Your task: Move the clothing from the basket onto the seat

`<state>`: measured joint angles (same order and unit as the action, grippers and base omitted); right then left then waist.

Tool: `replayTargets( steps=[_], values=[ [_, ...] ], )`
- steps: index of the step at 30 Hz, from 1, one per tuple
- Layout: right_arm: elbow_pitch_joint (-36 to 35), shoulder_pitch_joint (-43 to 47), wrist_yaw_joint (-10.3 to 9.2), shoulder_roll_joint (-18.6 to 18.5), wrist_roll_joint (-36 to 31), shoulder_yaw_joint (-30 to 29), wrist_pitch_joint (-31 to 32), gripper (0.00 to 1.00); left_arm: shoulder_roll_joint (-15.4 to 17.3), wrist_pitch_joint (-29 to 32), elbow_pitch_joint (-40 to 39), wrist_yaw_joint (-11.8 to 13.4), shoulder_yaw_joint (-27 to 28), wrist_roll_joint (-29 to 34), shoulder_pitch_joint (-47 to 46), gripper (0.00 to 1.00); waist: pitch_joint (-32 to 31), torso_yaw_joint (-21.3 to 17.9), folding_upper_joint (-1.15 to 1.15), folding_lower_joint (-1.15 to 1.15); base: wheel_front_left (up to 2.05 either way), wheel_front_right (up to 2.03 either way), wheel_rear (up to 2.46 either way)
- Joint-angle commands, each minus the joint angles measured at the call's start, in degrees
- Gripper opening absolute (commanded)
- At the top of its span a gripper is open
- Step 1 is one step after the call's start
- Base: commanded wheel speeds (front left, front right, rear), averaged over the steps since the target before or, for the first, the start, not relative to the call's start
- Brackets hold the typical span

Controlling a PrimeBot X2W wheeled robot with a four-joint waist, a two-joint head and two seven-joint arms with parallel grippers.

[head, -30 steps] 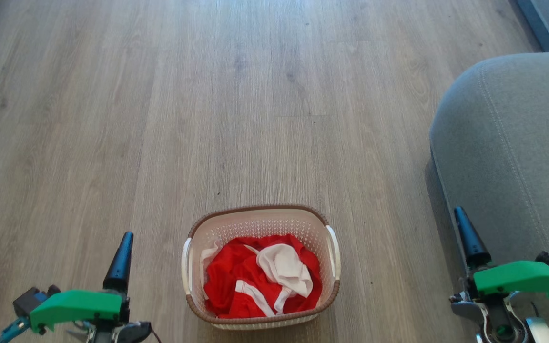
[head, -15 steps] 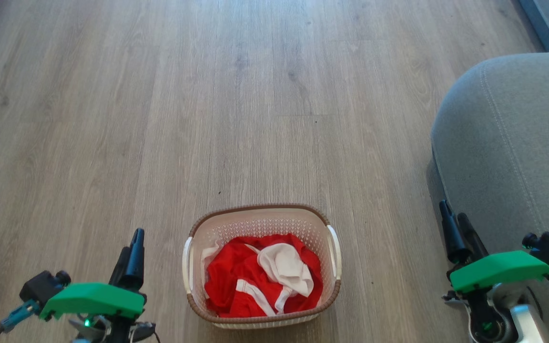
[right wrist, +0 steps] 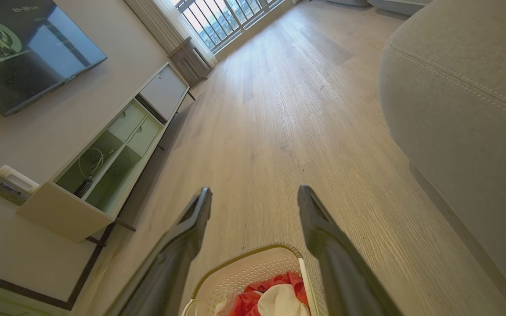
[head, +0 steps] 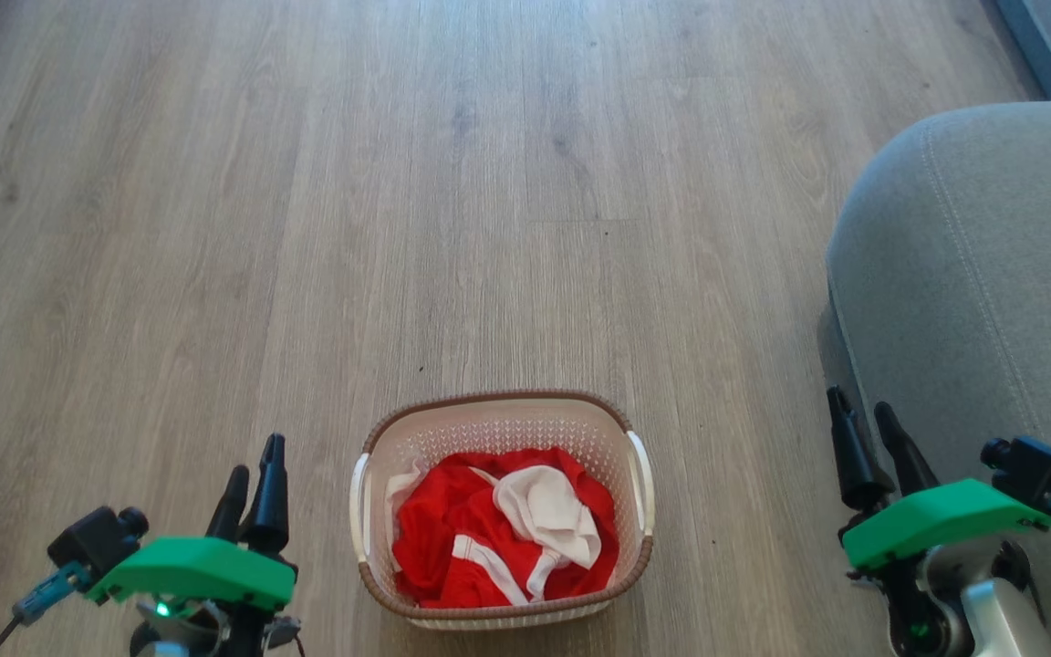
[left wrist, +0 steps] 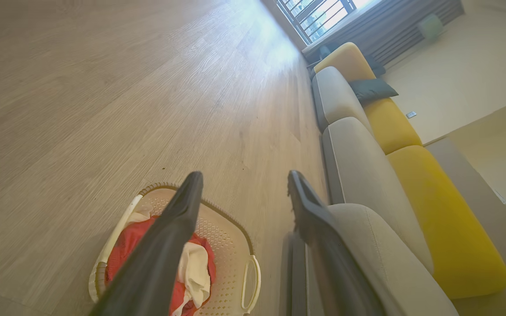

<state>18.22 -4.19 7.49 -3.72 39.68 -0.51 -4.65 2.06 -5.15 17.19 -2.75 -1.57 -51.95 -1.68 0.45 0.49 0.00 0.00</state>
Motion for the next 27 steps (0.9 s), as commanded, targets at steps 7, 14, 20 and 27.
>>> replayTargets(
  steps=[7,14,20,27],
  values=[
    [-1.59,-3.68,0.00,-1.09,-6.48,1.86,-2.15,1.00,0.59,-1.75,-2.76,0.77,0.57,6.18,-2.78,1.00,0.16,-0.02,0.00,0.00,0.00,0.00,0.00],
    [-1.53,-3.84,0.00,-1.27,-10.86,2.45,-3.17,1.00,0.61,-2.76,-3.34,1.34,0.24,10.83,-2.54,1.00,0.12,-0.14,0.00,0.00,0.00,0.00,0.00],
    [-0.55,-4.04,0.00,-1.41,-14.48,3.42,-4.19,1.00,0.64,-3.77,-3.95,2.00,-0.17,15.43,-2.27,1.00,0.18,-0.25,0.00,0.00,0.00,0.00,0.00],
    [0.28,-4.39,0.00,-1.91,-18.56,4.51,-5.38,1.00,0.68,-4.94,-4.49,2.71,-0.43,20.47,-1.97,1.00,0.32,-0.23,0.00,0.00,0.00,0.00,0.00]
  ],
)
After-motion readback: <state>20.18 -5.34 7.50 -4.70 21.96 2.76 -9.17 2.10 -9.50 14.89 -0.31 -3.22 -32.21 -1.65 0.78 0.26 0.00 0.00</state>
